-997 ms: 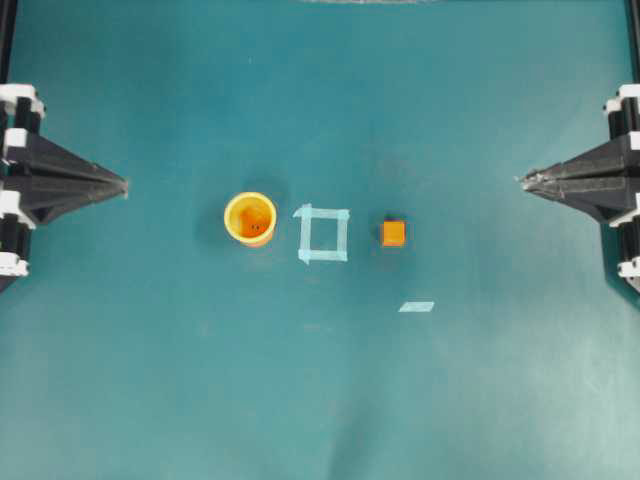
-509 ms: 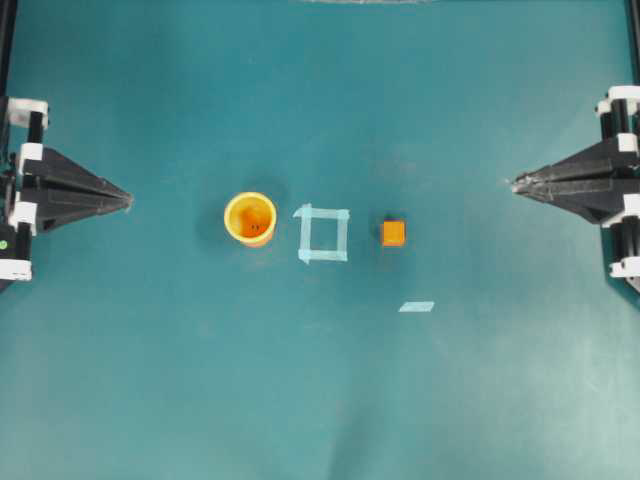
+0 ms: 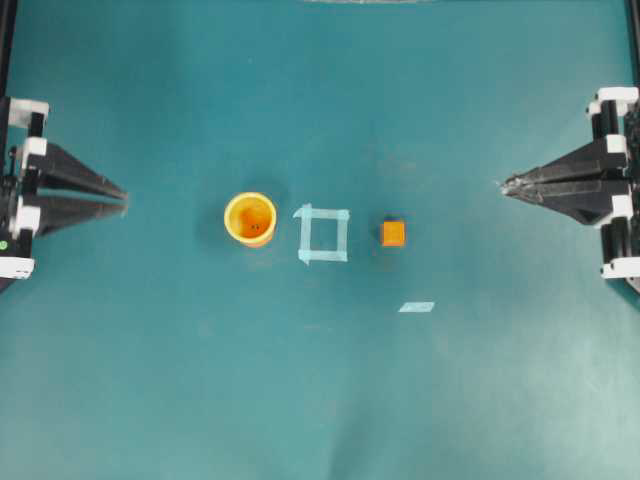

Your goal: Move the cup forward with left arm.

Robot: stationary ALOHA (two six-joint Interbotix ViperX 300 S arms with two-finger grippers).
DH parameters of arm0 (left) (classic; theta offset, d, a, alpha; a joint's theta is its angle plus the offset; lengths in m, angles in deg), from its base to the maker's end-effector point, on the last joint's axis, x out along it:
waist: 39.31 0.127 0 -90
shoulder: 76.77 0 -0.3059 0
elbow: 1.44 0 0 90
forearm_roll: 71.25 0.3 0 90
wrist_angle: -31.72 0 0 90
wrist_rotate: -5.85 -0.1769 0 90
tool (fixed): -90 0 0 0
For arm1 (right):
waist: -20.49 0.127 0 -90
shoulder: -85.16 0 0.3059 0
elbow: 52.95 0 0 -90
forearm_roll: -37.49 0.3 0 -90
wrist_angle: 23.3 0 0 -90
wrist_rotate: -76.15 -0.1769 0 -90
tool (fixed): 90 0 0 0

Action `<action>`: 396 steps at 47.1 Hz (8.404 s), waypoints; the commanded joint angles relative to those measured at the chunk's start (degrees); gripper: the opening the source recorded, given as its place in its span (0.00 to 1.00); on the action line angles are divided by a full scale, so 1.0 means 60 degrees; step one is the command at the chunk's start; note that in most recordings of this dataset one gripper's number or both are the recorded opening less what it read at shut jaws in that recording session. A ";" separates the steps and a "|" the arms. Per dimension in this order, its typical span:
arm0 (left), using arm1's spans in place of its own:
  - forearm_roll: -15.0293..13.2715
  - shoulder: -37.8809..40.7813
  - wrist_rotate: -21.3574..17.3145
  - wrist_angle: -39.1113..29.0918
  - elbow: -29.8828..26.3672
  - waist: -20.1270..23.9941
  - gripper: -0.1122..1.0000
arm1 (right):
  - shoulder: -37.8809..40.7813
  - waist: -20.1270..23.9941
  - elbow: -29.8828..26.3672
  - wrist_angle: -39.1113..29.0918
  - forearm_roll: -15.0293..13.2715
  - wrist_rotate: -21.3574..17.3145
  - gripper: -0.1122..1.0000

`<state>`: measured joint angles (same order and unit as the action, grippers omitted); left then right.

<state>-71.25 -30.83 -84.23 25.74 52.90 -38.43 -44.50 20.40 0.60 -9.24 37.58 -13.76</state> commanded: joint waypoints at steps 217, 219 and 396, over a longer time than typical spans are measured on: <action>-0.0249 0.9478 0.0117 0.5596 -0.2227 -0.4160 0.69 | -0.0044 0.0000 -0.0996 -0.0513 -0.0015 -0.0015 0.10; -0.0249 0.9507 0.0117 0.5581 -0.2271 -0.4277 0.69 | -0.0044 0.0000 -0.0996 -0.0498 -0.0015 -0.0015 0.10; -0.0234 0.9800 0.0117 0.4907 -0.3047 -0.5874 0.69 | -0.0044 0.0000 -0.0996 -0.0498 -0.0015 -0.0015 0.10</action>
<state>-72.66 28.50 -83.44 54.92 35.94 -73.41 -44.86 20.40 -3.53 -12.49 37.49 -13.85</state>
